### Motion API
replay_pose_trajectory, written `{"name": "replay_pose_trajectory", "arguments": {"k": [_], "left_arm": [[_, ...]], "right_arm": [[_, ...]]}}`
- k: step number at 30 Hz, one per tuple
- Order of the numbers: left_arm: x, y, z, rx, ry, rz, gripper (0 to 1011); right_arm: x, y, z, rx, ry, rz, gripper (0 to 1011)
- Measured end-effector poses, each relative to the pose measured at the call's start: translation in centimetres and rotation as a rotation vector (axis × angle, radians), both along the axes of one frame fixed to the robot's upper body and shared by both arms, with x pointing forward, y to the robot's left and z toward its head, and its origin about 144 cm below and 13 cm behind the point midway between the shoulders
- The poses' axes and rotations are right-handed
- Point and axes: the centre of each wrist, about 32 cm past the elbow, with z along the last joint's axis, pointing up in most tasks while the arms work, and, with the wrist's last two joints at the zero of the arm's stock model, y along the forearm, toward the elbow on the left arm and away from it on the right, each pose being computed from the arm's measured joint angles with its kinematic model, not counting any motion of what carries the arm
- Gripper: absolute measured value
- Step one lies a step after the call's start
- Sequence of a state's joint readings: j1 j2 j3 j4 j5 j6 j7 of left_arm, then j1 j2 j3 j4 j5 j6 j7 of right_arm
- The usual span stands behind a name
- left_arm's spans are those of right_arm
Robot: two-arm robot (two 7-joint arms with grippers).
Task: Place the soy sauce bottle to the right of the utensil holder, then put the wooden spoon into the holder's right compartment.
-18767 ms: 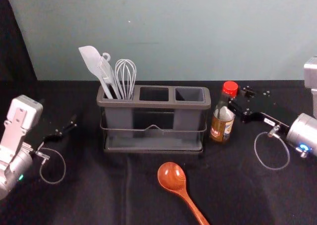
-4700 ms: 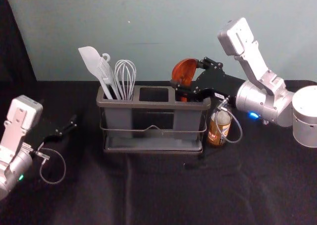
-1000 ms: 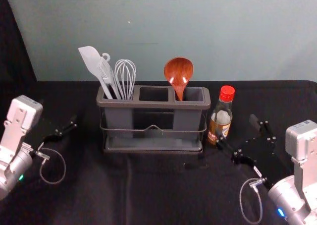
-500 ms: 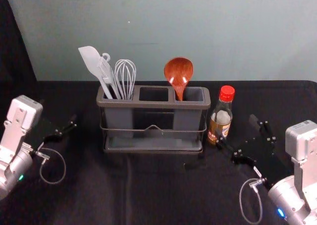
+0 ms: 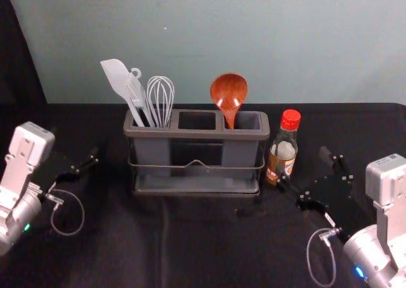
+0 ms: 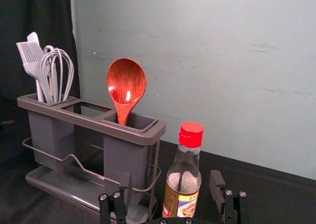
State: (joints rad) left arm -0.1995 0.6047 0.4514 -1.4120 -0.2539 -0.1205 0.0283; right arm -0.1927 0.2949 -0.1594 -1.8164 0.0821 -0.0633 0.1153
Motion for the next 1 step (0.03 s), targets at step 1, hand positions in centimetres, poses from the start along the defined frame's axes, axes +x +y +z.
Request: {"name": "replay_pose_trajectory", "arguments": {"k": [1], "left_arm": [[0.0, 0.0, 0.0, 0.0, 0.0, 0.0, 1011]], "right_arm": [[0.0, 0.0, 0.0, 0.0, 0.0, 0.0, 1003]]}}
